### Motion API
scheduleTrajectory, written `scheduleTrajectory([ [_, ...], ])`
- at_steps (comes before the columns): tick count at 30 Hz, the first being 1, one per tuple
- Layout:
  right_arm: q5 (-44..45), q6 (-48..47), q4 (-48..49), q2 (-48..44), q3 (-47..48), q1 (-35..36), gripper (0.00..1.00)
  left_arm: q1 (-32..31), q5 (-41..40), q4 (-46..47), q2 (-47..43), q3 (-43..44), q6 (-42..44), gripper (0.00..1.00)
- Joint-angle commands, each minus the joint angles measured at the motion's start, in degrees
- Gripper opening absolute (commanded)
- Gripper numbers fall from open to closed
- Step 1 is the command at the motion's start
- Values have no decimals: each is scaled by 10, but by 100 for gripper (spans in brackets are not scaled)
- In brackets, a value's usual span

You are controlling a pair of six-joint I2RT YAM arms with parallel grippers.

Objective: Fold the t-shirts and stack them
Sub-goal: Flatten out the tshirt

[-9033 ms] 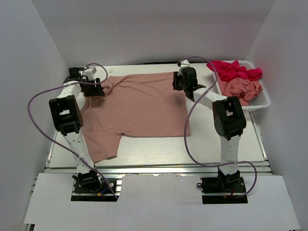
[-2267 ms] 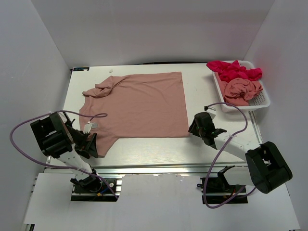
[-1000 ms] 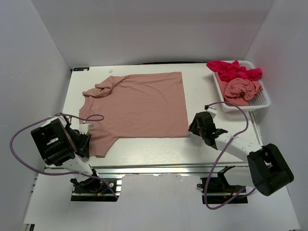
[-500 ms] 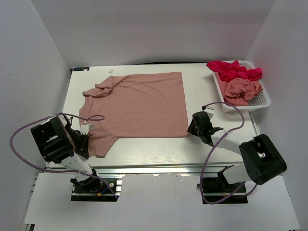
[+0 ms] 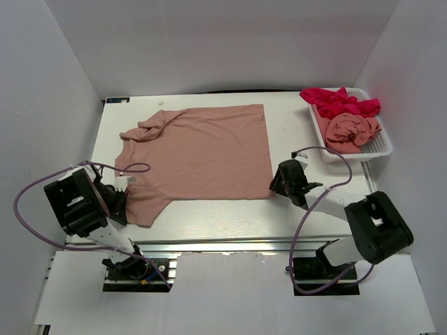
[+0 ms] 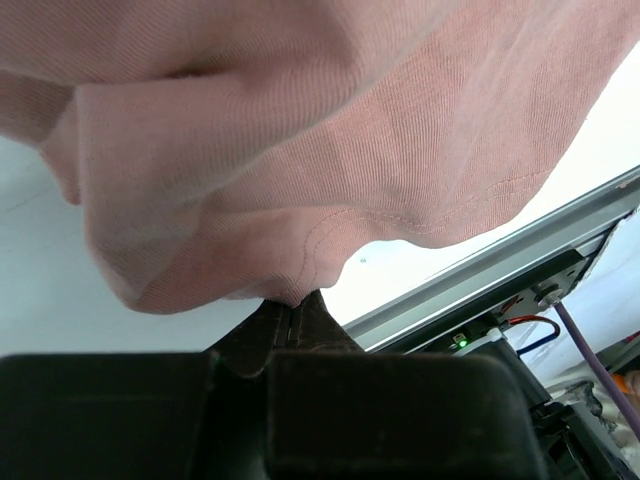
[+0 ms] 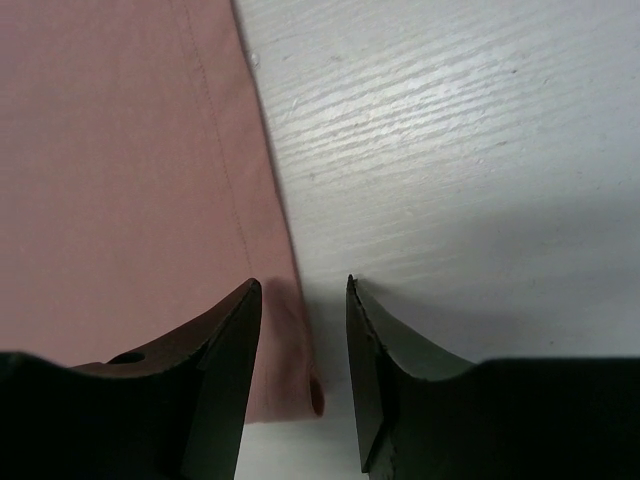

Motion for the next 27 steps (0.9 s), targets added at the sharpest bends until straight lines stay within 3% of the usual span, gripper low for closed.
scheduleTrajectory([
  [1, -43, 19, -49, -21, -5, 3, 45, 2, 20, 3, -28, 21, 13, 0],
  [10, -37, 38, -88, -78, -32, 21, 45, 3, 35, -4, -50, 18, 28, 0],
  [20, -35, 46, -82, -36, -24, 40, 43, 4, 36, -8, -46, 26, 32, 0],
  [25, -36, 43, -67, -11, -16, 44, 35, 5, 37, -11, -44, 33, 31, 0],
  [27, -43, 42, -55, -2, -16, 46, 11, 5, 38, -5, -49, 33, 27, 0],
])
